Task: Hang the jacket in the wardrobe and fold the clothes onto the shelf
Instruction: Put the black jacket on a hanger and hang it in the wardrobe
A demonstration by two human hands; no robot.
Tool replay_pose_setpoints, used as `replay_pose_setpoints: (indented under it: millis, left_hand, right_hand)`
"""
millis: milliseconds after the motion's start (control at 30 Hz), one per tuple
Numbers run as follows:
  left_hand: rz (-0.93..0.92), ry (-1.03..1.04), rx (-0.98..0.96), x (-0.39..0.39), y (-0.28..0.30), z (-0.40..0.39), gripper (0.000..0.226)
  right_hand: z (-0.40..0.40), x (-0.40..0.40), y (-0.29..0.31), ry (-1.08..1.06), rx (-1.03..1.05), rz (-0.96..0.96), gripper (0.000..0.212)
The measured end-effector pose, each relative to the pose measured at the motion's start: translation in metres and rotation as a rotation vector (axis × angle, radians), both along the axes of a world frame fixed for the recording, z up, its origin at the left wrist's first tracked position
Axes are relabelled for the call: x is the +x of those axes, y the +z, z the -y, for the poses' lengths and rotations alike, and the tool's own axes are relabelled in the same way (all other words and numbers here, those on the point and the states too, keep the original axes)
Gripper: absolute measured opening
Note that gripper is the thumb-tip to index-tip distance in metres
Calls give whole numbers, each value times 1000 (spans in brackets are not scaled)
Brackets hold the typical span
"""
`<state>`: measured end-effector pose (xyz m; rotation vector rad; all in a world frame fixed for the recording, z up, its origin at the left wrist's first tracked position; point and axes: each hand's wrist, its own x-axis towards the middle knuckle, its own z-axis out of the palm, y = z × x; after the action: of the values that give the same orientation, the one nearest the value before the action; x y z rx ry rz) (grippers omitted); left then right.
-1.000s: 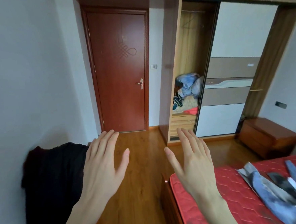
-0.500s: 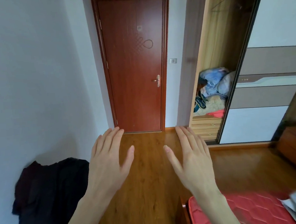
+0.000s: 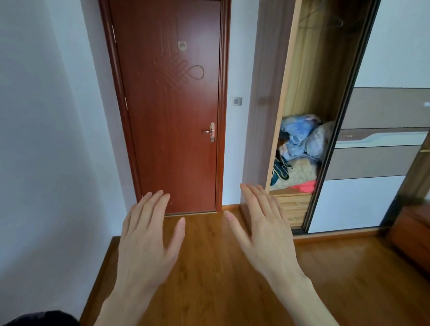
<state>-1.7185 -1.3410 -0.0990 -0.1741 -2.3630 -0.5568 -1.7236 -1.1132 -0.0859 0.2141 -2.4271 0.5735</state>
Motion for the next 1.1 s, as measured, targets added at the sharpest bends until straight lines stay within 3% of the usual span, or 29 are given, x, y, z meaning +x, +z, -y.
replay_pose_setpoints:
  millis: [200, 567, 867, 1100]
  left_hand:
    - [-27, 13, 0, -112, 9, 26, 66]
    - [7, 122, -14, -270, -2, 62, 63]
    - [92, 477, -55, -359, -30, 134, 64]
    - [175, 828, -68, -375, -38, 177, 62]
  right_hand:
    - [19, -112, 13, -15, 2, -50, 73]
    - [63, -285, -9, 69, 12, 52, 79]
    - [183, -459, -25, 508, 42, 79, 73]
    - [286, -520, -43, 987, 73, 107, 72]
